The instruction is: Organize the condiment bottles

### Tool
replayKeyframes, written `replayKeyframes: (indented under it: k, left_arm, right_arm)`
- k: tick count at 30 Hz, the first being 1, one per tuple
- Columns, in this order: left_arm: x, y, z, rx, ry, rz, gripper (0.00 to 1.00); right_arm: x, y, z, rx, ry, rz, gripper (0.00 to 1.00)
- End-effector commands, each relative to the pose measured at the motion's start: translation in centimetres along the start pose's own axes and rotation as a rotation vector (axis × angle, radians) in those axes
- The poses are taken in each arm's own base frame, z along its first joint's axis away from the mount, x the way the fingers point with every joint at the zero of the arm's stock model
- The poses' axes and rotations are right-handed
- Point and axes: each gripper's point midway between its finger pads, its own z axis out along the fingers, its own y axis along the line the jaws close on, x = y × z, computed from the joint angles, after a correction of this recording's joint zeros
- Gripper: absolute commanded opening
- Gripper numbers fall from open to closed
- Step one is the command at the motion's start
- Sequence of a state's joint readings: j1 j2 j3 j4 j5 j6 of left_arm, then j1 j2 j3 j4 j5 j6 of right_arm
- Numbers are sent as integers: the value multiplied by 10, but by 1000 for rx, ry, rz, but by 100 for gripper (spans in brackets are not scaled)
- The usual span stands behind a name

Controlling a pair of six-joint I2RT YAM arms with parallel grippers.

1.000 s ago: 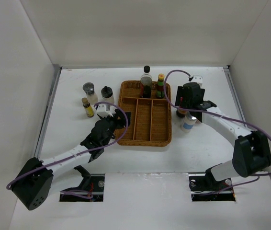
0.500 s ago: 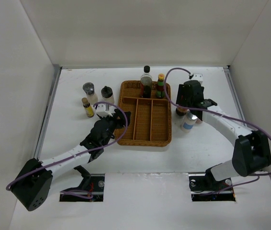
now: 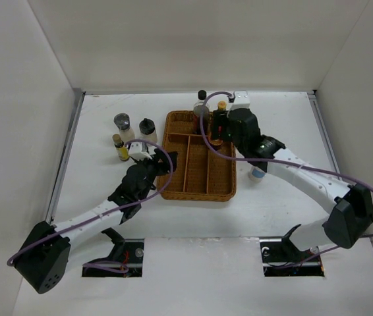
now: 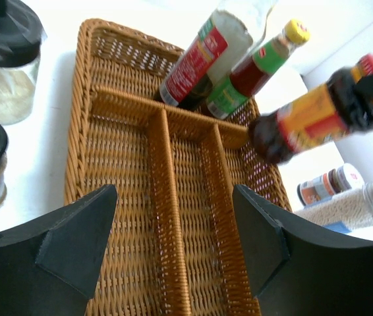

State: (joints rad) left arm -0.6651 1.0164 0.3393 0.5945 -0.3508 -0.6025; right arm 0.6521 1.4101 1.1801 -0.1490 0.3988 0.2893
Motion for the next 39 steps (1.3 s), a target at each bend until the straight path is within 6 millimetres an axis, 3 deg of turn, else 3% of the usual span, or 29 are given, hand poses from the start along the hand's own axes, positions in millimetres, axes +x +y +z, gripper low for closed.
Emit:
replayKeyframes:
  k: [1,4,9,19,25,32,36,39]
  left_arm:
    - [-16,-7,-4,33,-57,-34,70]
    - [-16,-2,-4,22,-60,-36,70]
    - [-20,-4,-6,27,-70,-40,70]
    - [-16,-4,-4,31,-53,-40,70]
    - [-15,-4,-4,30,-52,-40,70]
    - [-15,-6,-4,37,-51,-42,70]
    - [-17,-4,-5,33,-56,-49,70]
    - [-20,-9,-7,49,-62,-46,70]
  right_arm:
    - [-85,56,-11,-155,-236,126,57]
    - [-82,74,0,-172,-221,107,58]
    - [-63,87,27,-168,-182,85,58]
    - [-15,84,67,-106,-123,5,59]
    - [5,85,73,-83,-97,-50,78]
    - [-5,80,52,-92,-115,-34,91]
    - [-24,64,11,-105,-163,5,91]
    - [-27,26,-25,-58,-206,77,79]
